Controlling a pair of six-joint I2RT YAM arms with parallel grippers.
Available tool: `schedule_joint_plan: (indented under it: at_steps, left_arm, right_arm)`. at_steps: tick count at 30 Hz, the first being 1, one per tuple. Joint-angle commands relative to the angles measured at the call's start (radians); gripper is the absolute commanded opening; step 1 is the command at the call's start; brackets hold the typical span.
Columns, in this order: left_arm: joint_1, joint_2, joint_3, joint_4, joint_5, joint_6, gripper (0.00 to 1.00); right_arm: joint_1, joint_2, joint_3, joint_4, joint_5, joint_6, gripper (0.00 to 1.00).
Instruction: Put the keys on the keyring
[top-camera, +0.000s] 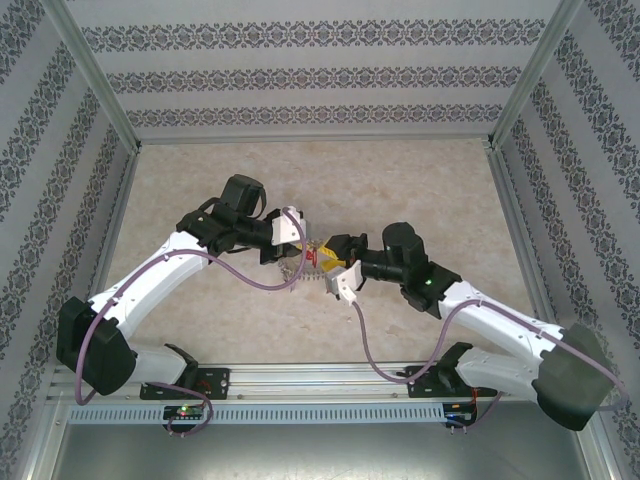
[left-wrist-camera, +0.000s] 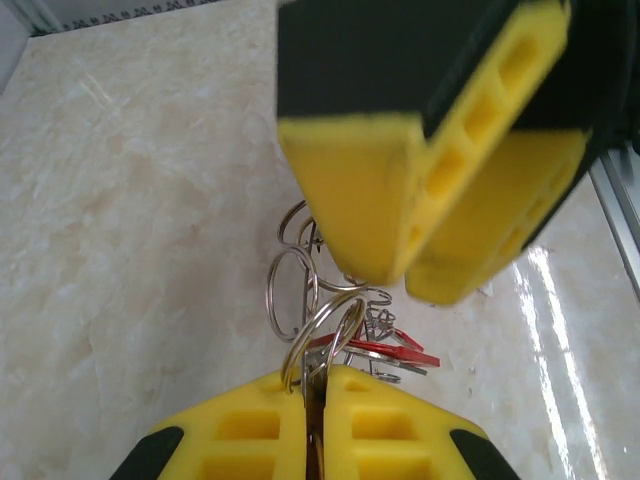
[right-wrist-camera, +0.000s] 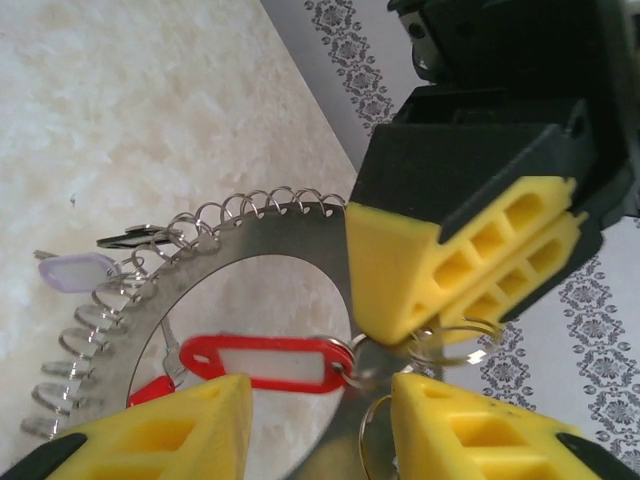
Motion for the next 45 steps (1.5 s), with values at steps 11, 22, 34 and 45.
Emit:
schedule_joint_plan:
  at_steps: [11, 22, 34, 45]
  left_arm:
    - [0.009, -0.006, 0.019, 0.068, 0.025, -0.123, 0.0]
    - [0.009, -0.021, -0.009, 0.08, 0.037, -0.136, 0.0]
    - [0.009, -0.026, -0.028, 0.096, 0.024, -0.16, 0.0]
    - [0.009, -0.019, -0.031, 0.099, 0.011, -0.167, 0.0]
  right_arm:
    - [0.006, 0.015, 0.01, 0.062, 0.085, -0.051, 0.36]
    - [0.006, 0.03, 0.024, 0.1, 0.129, -0.072, 0.31]
    - [0.014, 0.033, 0.023, 0.147, 0.203, -0.099, 0.26]
    - [0.003, 0.014, 0.015, 0.172, 0.225, -0.077, 0.16]
